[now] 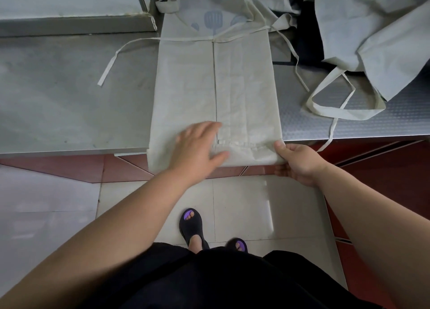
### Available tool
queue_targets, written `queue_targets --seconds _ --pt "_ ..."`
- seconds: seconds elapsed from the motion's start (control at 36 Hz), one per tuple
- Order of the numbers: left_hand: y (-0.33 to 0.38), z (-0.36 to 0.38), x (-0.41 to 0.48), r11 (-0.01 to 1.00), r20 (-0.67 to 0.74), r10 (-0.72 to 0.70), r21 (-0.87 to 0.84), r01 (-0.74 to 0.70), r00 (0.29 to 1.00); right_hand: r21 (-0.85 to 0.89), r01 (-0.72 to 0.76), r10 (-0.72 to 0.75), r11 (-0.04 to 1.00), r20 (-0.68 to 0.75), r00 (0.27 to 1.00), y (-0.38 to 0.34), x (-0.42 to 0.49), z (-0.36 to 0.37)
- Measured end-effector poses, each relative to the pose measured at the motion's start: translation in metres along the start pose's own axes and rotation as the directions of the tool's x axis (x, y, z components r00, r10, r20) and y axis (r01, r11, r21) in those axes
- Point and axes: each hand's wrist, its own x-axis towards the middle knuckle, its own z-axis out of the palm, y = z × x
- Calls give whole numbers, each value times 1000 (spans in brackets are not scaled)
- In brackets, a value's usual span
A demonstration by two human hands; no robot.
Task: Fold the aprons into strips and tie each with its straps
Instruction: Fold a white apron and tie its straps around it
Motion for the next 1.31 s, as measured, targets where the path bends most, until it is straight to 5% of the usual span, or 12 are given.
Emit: queue_targets --seconds 0.14,0.33,0.75,0.83,0.92,1.0,1.06,1.14,1.19,1.25,1.31 --pt "24 12 35 981 419 73 132 -140 905 -71 18 -14 997 59 998 5 -1 -5" --pt "25 18 45 979 433 68 143 -143 899 -33 10 -8 999 77 997 8 -2 -9" --pt "21 18 37 988 484 4 -135 70 875 -4 3 -2 1000 143 990 9 -3 -7" --pt "22 18 40 992 483 7 -114 55 876 -41 19 -16 999 70 997 11 -2 -7" --pt "22 17 38 990 400 -8 -127 64 917 -42 46 -46 998 4 999 12 -2 -6" --pt "11 15 27 972 62 -14 -233 28 998 -53 59 -60 997 -12 998 9 -3 -2" --pt "0 12 14 957 -135 -101 -284 59 986 -65 63 -64 996 -16 998 9 -4 -2" --pt "-27 10 -11 888 -330 -344 -418 191 879 -53 68 -69 996 -24 997 10 -6 -1" --pt "-50 11 -29 763 -370 -595 -540 356 714 -44 73 -74 996 -27 997 11 -5 0" --pt "-70 12 -43 564 -304 -805 -659 497 510 -34 71 -72 997 -40 997 13 -4 0" --pt "-81 16 -55 385 -148 -901 -705 596 407 -30 63 -65 998 -53 996 14 -2 0"
